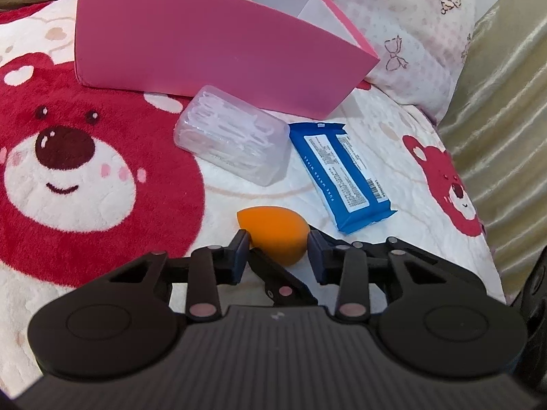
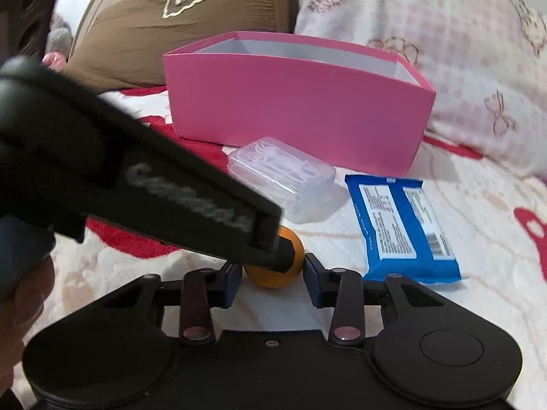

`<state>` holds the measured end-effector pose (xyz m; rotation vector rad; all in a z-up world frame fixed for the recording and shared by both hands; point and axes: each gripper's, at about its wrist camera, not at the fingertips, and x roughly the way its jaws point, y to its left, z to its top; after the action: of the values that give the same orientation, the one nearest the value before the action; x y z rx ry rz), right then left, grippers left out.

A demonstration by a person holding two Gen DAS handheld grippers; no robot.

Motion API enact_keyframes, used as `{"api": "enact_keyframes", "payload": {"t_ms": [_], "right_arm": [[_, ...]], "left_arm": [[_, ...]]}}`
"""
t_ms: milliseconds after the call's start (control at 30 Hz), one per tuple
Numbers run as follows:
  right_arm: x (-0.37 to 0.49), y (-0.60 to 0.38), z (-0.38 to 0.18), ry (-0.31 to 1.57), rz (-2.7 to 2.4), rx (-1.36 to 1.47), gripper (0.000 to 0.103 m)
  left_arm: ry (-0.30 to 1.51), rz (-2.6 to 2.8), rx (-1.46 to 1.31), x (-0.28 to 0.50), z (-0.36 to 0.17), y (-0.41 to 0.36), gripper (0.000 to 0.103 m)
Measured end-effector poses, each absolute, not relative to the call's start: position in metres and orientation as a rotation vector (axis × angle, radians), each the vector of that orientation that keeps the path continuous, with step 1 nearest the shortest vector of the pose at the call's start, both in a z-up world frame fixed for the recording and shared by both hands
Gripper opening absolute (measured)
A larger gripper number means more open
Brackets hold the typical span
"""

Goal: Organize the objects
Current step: 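Lift the orange sponge with the left gripper and carry it toward the box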

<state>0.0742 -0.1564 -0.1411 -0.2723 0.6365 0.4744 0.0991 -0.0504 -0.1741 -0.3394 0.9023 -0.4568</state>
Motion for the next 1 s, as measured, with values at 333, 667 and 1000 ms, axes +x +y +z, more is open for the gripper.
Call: {"api": "enact_keyframes", "payload": {"t_ms": [333, 667, 1000], "right_arm": [[0.067, -0.158, -0.136, 0.638, 0.503, -0.263, 0.041], [0.048, -0.144, -0.127, 0.564, 0.534, -0.412, 0.041], [0.049, -0.156, -0.078, 0.669, 0.634, -0.255, 0.041]], "left_arm": [[0.908, -0.443, -0.269, 0.089, -0.165, -0.051, 0.034], [0.904, -0.441, -0.211, 0.076, -0.142, -0.046, 0.032], [1.010, -0.487, -0.334, 0.076, -0.100, -0.012, 0.030]]}}
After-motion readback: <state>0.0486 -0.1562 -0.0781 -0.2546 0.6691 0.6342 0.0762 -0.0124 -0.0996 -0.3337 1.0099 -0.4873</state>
